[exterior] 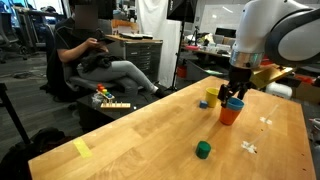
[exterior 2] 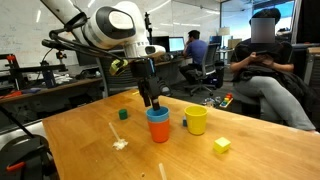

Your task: Stack the cups from back to front

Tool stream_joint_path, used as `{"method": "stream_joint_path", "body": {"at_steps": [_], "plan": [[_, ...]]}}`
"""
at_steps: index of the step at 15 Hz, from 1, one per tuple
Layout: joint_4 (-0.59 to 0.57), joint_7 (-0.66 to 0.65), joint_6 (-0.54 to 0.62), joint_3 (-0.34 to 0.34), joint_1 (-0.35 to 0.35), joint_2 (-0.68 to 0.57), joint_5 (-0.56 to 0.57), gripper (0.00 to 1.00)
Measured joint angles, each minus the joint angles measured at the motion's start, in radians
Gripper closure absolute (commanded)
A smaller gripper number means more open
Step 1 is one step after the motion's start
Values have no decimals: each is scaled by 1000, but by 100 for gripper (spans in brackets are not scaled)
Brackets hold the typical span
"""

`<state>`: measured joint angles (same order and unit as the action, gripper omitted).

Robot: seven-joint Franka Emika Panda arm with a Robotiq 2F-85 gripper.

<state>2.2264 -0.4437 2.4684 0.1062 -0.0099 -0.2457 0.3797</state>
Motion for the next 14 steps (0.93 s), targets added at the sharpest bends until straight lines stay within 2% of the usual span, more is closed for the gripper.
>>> {"method": "stream_joint_path", "body": {"at_steps": [2, 4, 13, 14], "plan": [[-6, 2, 0, 3, 0, -18, 0, 0], [-13, 2, 0, 3, 0, -38, 0, 27], [-50, 3, -20, 10, 6, -91, 0, 98], [-52, 3, -26, 13, 8, -91, 0, 100]]}}
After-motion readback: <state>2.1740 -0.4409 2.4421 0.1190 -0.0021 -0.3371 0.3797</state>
